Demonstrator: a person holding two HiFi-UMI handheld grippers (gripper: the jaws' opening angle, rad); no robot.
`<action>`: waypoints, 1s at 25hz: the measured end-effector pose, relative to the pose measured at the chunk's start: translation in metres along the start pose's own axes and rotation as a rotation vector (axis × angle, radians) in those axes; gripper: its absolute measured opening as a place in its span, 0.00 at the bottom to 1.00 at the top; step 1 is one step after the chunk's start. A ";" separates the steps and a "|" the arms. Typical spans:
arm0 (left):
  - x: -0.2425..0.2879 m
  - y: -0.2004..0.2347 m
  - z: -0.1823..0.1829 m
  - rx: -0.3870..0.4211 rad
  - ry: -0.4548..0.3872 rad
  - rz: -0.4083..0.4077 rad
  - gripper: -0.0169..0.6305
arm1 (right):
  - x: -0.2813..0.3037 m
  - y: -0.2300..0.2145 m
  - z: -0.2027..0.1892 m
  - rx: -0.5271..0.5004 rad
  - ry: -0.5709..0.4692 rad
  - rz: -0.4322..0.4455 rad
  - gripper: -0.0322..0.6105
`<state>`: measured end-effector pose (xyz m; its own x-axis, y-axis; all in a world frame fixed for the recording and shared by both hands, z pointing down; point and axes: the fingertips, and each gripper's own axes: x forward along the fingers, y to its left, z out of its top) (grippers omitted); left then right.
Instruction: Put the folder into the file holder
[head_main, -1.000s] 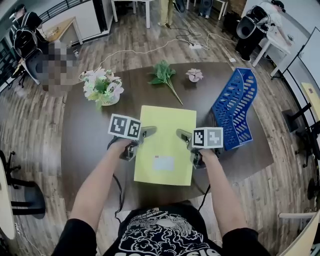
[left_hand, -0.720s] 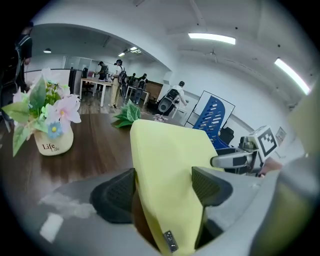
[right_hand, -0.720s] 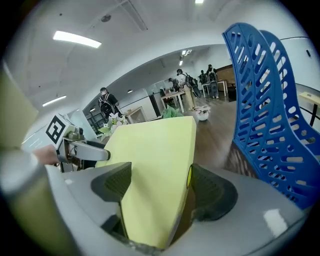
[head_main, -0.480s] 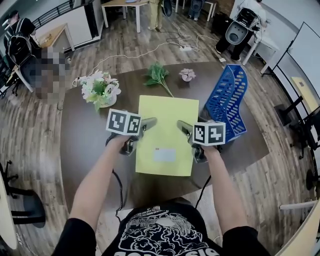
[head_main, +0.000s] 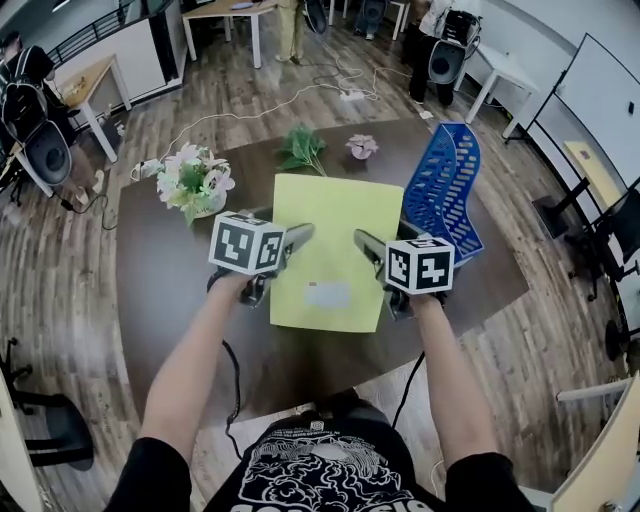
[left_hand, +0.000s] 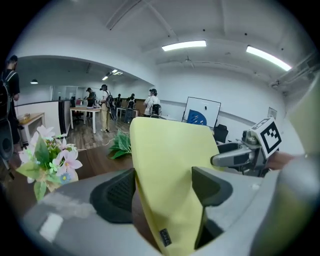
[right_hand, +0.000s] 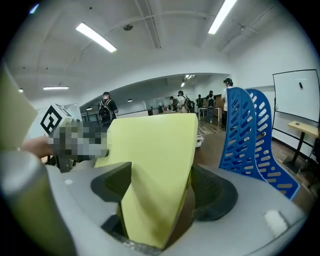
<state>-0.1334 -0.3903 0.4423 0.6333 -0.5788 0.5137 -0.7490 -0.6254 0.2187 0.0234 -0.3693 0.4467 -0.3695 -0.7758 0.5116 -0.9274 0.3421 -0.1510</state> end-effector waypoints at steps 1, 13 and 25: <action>-0.001 -0.001 0.001 0.006 -0.004 0.001 0.59 | -0.002 0.000 0.002 -0.006 -0.011 -0.005 0.64; -0.027 -0.012 0.014 0.056 -0.097 0.068 0.59 | -0.026 0.016 0.021 -0.121 -0.132 -0.036 0.63; -0.069 -0.042 0.008 0.082 -0.146 0.250 0.59 | -0.056 0.033 0.026 -0.274 -0.277 0.032 0.63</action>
<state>-0.1441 -0.3285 0.3917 0.4566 -0.7858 0.4172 -0.8708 -0.4907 0.0290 0.0126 -0.3281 0.3912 -0.4348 -0.8633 0.2563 -0.8791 0.4687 0.0873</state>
